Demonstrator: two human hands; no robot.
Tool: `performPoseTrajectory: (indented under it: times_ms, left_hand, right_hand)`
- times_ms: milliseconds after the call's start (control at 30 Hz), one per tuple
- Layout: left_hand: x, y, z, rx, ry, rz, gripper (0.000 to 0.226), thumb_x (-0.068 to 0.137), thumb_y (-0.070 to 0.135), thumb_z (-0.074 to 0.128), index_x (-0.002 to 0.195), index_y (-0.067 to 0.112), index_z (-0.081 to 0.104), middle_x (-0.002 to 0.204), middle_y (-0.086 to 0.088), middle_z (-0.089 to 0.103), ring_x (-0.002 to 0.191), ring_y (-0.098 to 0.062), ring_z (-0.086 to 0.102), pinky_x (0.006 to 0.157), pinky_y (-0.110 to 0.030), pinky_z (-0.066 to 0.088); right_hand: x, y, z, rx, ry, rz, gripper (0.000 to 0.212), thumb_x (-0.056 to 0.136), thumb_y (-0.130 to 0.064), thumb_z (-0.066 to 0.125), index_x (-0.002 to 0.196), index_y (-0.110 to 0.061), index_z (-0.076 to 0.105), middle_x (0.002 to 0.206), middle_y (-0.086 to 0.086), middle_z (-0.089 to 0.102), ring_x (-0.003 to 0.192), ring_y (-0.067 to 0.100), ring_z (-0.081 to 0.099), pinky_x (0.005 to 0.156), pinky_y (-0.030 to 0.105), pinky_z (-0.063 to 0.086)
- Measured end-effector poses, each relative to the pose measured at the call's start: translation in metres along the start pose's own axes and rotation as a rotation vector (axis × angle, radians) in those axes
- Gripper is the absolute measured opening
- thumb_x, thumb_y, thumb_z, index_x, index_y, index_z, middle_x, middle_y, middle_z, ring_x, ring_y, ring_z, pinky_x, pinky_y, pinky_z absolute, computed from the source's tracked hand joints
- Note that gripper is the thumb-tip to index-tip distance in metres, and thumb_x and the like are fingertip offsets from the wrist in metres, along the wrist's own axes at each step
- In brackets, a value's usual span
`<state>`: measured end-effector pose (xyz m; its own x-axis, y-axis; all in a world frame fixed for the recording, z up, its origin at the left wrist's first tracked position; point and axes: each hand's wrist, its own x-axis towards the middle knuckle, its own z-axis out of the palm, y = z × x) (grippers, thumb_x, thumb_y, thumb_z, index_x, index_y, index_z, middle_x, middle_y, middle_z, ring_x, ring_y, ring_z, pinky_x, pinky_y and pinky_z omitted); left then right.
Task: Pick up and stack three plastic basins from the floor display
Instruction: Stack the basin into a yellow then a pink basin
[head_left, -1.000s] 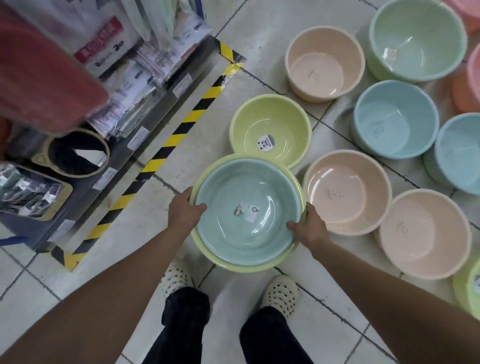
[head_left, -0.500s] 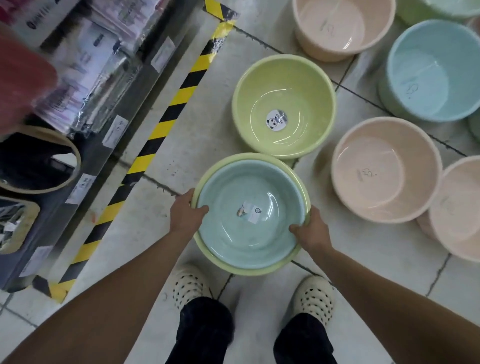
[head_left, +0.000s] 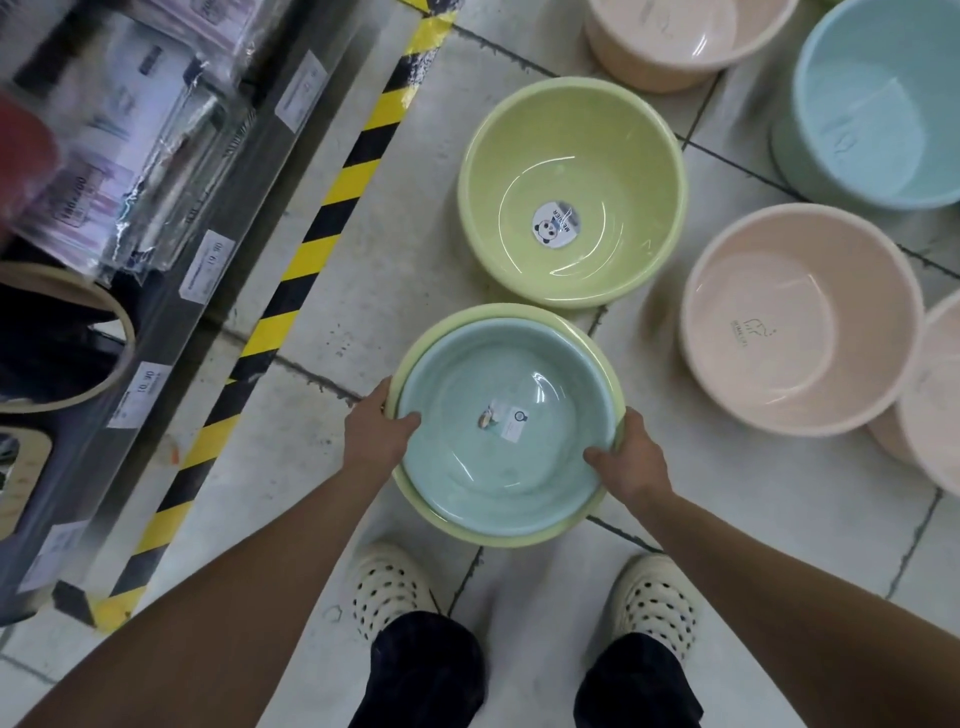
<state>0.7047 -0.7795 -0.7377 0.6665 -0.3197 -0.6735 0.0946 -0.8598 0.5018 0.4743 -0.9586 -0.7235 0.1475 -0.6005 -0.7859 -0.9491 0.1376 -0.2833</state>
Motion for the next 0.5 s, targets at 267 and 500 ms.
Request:
performPoseTrajectory:
  times_ms: [267,500]
  left_hand:
    - [-0.016,0.016,-0.026,-0.007,0.008,0.029,0.041,0.085,0.009,0.071,0.125,0.012,0.063,0.110,-0.011,0.068,0.098,-0.029,0.063,0.081,-0.034,0.049]
    - [-0.044,0.079,-0.094,-0.030,0.026,0.045,0.045,0.084,0.010,0.073,0.129,0.012,0.062,0.113,-0.012,0.069,0.101,-0.031,0.064,0.086,-0.040,0.054]
  right_hand:
    - [-0.029,-0.011,-0.014,0.121,-0.019,-0.011,0.061,0.087,-0.009,0.070,0.141,-0.014,0.043,0.108,0.000,0.055,0.097,0.023,0.053,0.084,0.033,0.044]
    - [-0.079,-0.072,-0.068,0.172,-0.005,-0.066,0.059,0.085,-0.010,0.072,0.138,-0.015,0.045,0.110,0.002,0.058,0.098,0.024,0.056,0.085,0.035,0.048]
